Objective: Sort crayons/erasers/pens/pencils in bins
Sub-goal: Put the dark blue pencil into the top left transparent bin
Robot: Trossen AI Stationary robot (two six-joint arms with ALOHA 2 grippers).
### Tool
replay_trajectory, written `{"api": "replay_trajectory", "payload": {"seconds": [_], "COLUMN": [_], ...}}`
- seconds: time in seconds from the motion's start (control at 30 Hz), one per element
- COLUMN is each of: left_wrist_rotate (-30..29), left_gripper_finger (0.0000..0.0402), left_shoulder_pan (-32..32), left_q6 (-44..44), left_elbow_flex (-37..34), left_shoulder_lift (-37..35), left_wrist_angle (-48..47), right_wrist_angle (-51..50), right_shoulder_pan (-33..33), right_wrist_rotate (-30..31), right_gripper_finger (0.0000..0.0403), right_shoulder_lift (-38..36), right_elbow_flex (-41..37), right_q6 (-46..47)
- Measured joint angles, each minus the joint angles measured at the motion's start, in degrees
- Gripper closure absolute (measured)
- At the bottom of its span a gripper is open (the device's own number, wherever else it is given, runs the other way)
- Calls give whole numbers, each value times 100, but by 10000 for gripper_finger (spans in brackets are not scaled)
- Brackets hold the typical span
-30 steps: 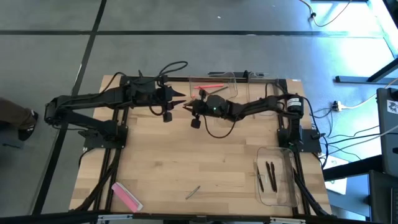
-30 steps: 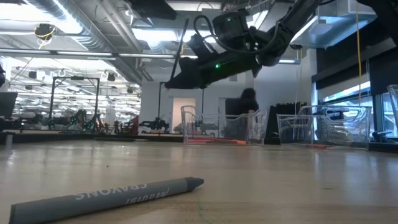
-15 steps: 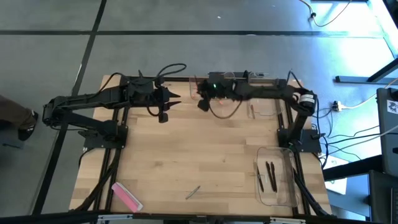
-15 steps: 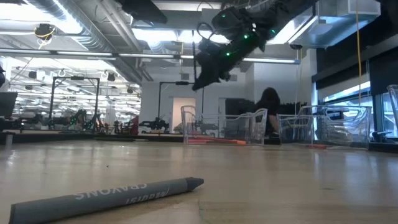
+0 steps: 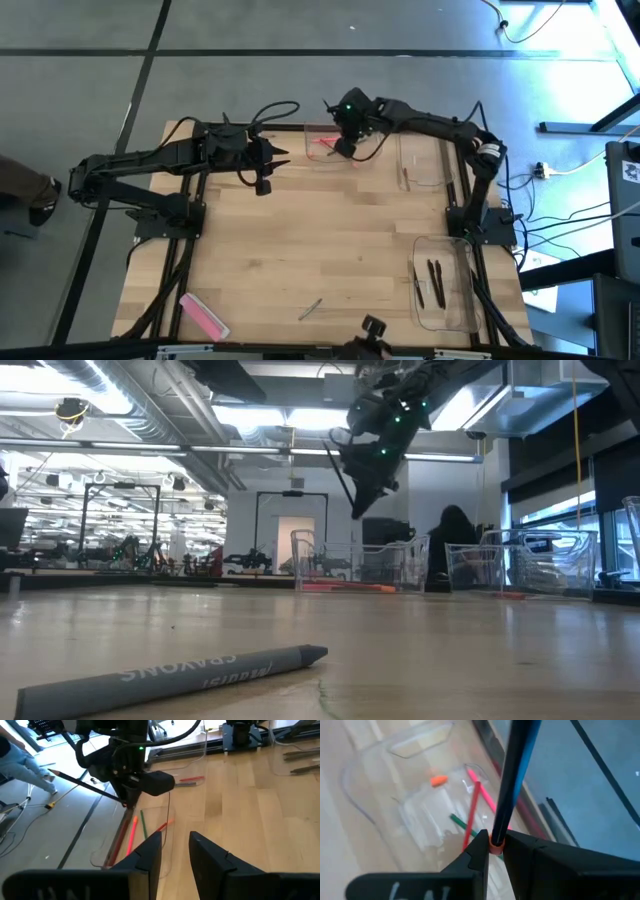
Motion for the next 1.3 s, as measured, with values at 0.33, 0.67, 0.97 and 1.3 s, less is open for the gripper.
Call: {"api": "replay_trajectory", "payload": {"seconds": [0.33,0.67,0.97,1.3], "left_wrist_rotate": [2,1,0,2], "left_gripper_finger": [312,312,312,312], "left_shoulder_pan": [-2,-2,-2,-2], "left_q6": [-15,-2,0,2], "left_elbow_flex": [0,0,0,0], "left_shoulder_lift": [0,2,3,4], "left_wrist_angle": [-2,4,15,13], "right_wrist_angle": [-48,-614,-694,-717], "right_shoulder_pan": [-252,-440,-434,-460], "right_wrist_rotate": [22,145,63,-97], "right_gripper_finger": [354,354,354,354], "right_shoulder_lift": [707,900,1235,1519], "right_elbow_flex": [2,-2,-2,17], "right_q6": [-407,-483,-508,-527]}}
